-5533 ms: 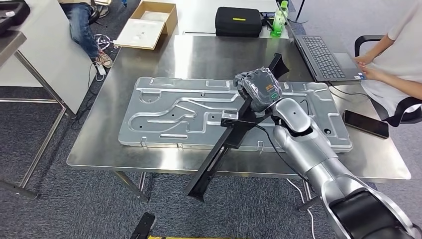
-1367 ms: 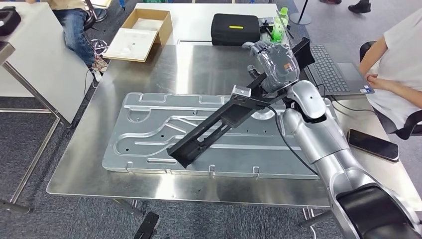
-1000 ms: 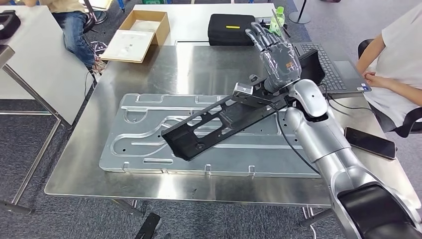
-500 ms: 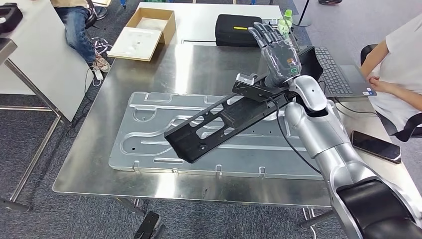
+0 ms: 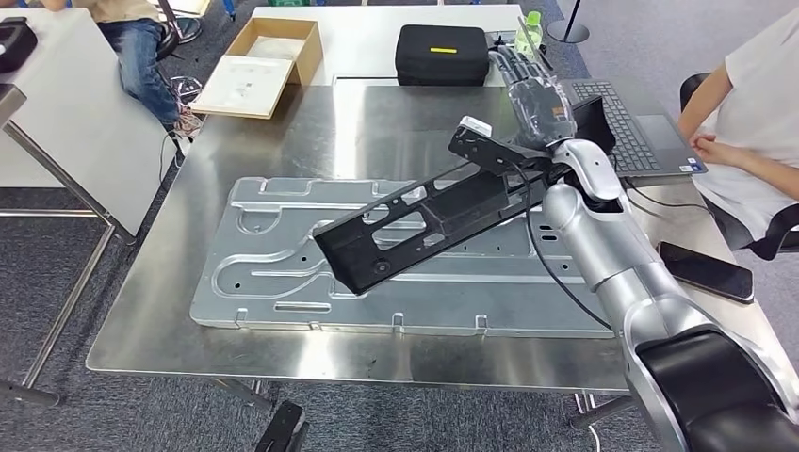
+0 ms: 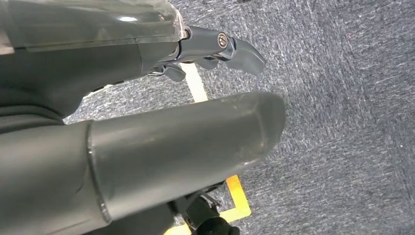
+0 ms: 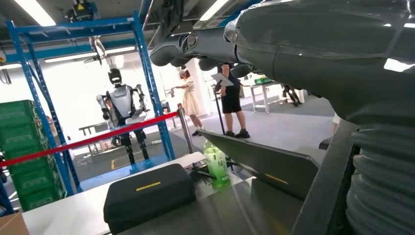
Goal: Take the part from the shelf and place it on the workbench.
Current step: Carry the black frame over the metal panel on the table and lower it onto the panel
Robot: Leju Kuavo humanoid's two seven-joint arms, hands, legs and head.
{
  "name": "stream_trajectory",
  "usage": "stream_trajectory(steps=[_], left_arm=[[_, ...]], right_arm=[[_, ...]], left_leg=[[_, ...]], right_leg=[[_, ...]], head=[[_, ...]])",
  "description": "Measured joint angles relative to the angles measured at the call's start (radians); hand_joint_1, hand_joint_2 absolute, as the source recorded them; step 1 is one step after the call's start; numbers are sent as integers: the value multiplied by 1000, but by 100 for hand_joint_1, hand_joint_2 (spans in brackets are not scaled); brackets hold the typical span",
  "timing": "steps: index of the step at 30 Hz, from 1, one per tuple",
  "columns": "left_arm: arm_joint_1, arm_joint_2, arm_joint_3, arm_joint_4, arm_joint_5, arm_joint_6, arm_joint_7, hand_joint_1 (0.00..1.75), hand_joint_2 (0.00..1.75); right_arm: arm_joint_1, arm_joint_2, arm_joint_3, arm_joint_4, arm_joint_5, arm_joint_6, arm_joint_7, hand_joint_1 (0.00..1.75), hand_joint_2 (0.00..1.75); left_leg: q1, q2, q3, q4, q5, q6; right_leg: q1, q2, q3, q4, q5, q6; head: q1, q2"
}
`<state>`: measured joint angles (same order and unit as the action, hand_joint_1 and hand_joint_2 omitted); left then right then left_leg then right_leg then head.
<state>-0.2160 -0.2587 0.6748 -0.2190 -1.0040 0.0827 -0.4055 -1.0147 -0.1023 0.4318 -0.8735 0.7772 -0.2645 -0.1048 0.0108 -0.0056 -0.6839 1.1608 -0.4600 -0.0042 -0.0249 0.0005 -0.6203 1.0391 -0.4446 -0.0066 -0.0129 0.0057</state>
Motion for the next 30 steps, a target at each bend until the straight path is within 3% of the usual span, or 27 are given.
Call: stream_trajectory(steps=[2,4,7,10,11,12,13,16,18,22,23,26,27,28,30], left_arm=[[-1,0,0,0,1,1,-1,0,0],[0,0,1,0,5,1,-1,0,0],[0,1,2,0,9,2,-2,0,0],[-3,1,2,0,8,2,-2,0,0],[-3,1,2,0,7,2,-2,0,0],[-2,1,3,0,7,2,-2,0,0],[-1,1,3,0,6,2,-2,0,0],[-1,1,3,0,5,2,-3,0,0],[-3,1,3,0,5,3,-4,0,0],[-3,2,3,0,2,5,-6,0,0],[-3,3,3,0,1,5,-6,0,0],[-2,3,3,0,-2,6,-6,0,0],[-1,4,3,0,-3,6,-5,0,0],[-1,4,3,0,-3,7,-5,0,0],[-1,4,3,0,-4,9,-5,0,0]], right_arm=[[-7,3,-4,8,-13,10,4,0,87],[-15,8,-14,23,-46,24,11,0,0],[-26,15,-40,52,-88,25,12,0,0],[-42,20,-62,85,-108,22,4,0,0],[-44,20,-67,95,-112,21,1,0,0],[-44,21,-71,105,-114,20,-2,0,0],[-44,21,-73,112,-115,20,-3,0,0],[-50,26,-81,125,-123,20,-5,0,0],[-56,31,-86,132,-132,22,-3,0,0],[-59,39,-92,149,-148,27,4,0,0],[-61,42,-94,152,-151,27,5,0,44],[-62,51,-96,164,-149,5,7,0,175],[-62,53,-96,168,-146,-7,10,0,175],[-61,55,-96,172,-140,-19,13,0,175],[-61,58,-96,177,-128,-38,20,0,175]], left_leg=[[-3,0,50,-107,36,8],[-8,-1,59,-130,34,15],[-3,-1,65,-146,41,34],[-3,0,68,-150,43,47],[-4,-1,68,-148,42,49],[-4,-1,68,-146,41,50],[-5,-2,68,-143,39,50],[-7,-3,68,-130,28,42],[-10,-3,64,-125,23,34],[-10,-2,56,-106,5,14],[-8,-2,42,-71,-17,9],[-3,-1,-42,109,-95,-3],[-2,-1,-61,144,-98,-5],[-1,-1,-63,140,-83,-5],[-1,-1,-16,29,-12,1]], right_leg=[[2,1,-1,0,-2,8],[4,1,-3,-2,1,20],[2,0,-12,18,-18,35],[3,0,-88,183,-101,41],[3,0,-117,241,-120,43],[2,0,-133,268,-120,43],[2,0,-130,257,-100,42],[5,0,-50,76,-8,35],[9,1,-23,15,5,28],[6,1,-18,5,8,8],[3,1,-16,2,9,2],[3,0,-13,1,8,-5],[3,0,-12,2,7,-6],[3,1,-11,2,6,-6],[3,1,-7,3,3,-4]], head=[[0,0],[0,0],[0,0],[1,0],[1,0],[1,0],[1,0],[1,0],[0,0],[0,0],[0,0],[0,0],[0,0],[0,0],[0,0]])
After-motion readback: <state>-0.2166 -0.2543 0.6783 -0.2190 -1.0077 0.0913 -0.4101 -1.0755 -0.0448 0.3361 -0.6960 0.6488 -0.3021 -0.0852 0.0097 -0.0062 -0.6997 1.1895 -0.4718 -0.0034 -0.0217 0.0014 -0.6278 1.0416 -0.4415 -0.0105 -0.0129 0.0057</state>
